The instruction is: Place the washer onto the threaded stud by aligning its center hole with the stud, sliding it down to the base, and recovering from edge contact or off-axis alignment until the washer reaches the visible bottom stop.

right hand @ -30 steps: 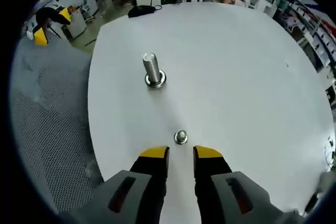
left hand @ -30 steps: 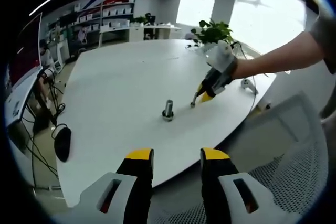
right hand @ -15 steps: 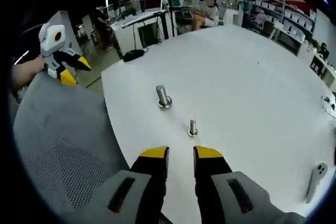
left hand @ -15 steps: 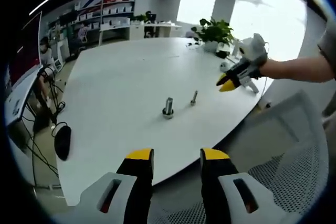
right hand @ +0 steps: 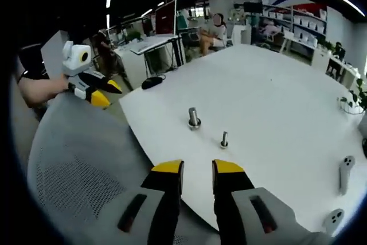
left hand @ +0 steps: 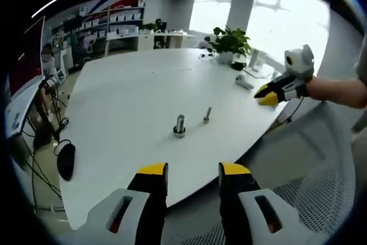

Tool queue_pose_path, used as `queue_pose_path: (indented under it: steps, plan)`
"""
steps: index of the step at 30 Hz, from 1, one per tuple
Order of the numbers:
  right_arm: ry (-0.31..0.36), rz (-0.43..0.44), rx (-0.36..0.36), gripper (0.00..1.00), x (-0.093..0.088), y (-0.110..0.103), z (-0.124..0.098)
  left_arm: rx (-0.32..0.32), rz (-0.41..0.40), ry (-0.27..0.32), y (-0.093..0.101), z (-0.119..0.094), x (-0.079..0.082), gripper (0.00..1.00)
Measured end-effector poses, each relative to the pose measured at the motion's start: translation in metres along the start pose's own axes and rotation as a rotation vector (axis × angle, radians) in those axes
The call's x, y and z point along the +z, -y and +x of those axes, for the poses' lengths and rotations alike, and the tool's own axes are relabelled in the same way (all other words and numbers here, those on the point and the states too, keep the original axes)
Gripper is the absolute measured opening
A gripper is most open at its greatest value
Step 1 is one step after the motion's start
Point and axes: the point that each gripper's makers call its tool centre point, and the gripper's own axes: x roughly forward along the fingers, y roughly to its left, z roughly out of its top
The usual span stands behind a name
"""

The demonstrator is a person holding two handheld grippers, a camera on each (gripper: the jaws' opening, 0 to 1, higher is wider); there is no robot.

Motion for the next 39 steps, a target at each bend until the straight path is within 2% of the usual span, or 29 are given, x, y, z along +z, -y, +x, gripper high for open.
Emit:
queue_pose_path:
  steps: [4, 7, 11, 14, 17, 19, 22, 25, 29, 37, 39]
  plan:
    - [0.059, 0.049, -0.048, 0.22, 0.004, 0.001, -0.015, 0.002, 0.001, 0.017, 0.000, -0.001, 0.003, 0.33]
    - [0.113, 0.137, -0.075, 0.22, 0.005, 0.003, -0.021, 0.000, 0.003, 0.018, 0.000, -0.001, 0.003, 0.33]
    - [0.147, 0.167, -0.117, 0.23, 0.004, 0.002, -0.028, -0.005, 0.005, 0.031, 0.001, -0.001, 0.005, 0.33]
    - [0.126, 0.202, -0.117, 0.26, -0.005, 0.001, -0.025, 0.000, 0.005, 0.034, 0.000, -0.002, 0.006, 0.33]
    - [0.126, 0.201, -0.121, 0.26, -0.008, 0.002, -0.023, -0.002, -0.006, 0.038, -0.001, -0.002, 0.006, 0.33]
    - [0.100, 0.201, -0.130, 0.26, -0.013, 0.006, -0.020, -0.005, -0.002, 0.036, 0.001, -0.001, 0.006, 0.32]
    - [0.097, 0.251, -0.105, 0.26, -0.016, 0.003, -0.019, -0.011, 0.000, 0.034, 0.002, -0.001, 0.007, 0.32]
    - [0.085, 0.232, -0.125, 0.26, -0.018, 0.006, -0.020, -0.005, -0.012, 0.037, 0.000, -0.001, 0.007, 0.31]
    - [0.059, 0.269, -0.144, 0.27, -0.026, 0.010, -0.020, 0.001, -0.006, 0.032, 0.000, -0.001, 0.006, 0.31]
    - [0.083, 0.265, -0.153, 0.27, -0.022, 0.012, -0.022, 0.015, -0.017, -0.004, -0.002, 0.002, 0.000, 0.32]
    - [0.082, 0.251, -0.187, 0.27, -0.023, 0.017, -0.024, 0.014, -0.017, -0.011, -0.002, 0.002, -0.001, 0.32]
